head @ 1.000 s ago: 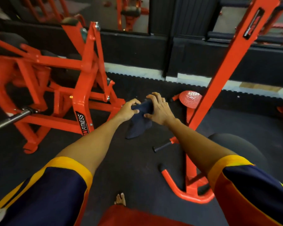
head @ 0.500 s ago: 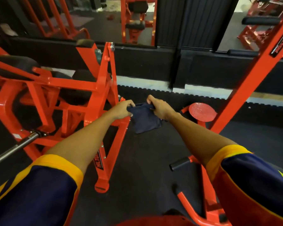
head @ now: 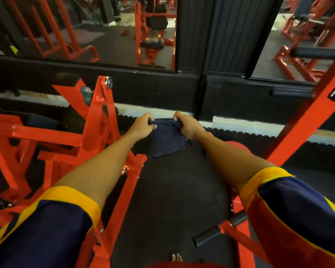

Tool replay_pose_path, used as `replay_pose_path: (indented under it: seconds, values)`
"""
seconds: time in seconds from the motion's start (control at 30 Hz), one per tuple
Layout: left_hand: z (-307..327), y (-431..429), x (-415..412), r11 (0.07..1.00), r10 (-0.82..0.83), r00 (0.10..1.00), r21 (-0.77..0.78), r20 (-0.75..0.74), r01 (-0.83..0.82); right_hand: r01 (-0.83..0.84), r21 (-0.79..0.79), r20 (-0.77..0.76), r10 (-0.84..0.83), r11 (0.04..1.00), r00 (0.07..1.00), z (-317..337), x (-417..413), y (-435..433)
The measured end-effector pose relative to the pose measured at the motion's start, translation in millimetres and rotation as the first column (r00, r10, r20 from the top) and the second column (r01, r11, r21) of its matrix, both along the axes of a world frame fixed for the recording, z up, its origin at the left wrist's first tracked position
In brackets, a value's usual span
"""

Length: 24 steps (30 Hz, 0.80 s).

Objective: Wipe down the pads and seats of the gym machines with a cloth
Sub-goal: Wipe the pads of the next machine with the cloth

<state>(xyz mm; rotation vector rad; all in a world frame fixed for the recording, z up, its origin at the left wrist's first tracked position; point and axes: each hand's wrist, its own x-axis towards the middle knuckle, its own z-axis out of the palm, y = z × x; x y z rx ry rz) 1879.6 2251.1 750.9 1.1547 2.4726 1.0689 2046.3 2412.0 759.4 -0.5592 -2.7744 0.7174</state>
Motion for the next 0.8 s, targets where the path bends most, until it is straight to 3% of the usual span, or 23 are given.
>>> replay_pose_path:
  seconds: [0.2,0.8]
  values:
    - [5,67,-44,0.998,-0.013,0.999,-0.054,0.052,0.016,-0.034,0.109,0.123,0.021,0.993,0.992,5,-45,75]
    - [-33,255,-255,0.997,0.051,0.988,-0.061,0.146,-0.043,0.075,0.032,0.126,-0.079,0.997,0.989,-29,-253,243]
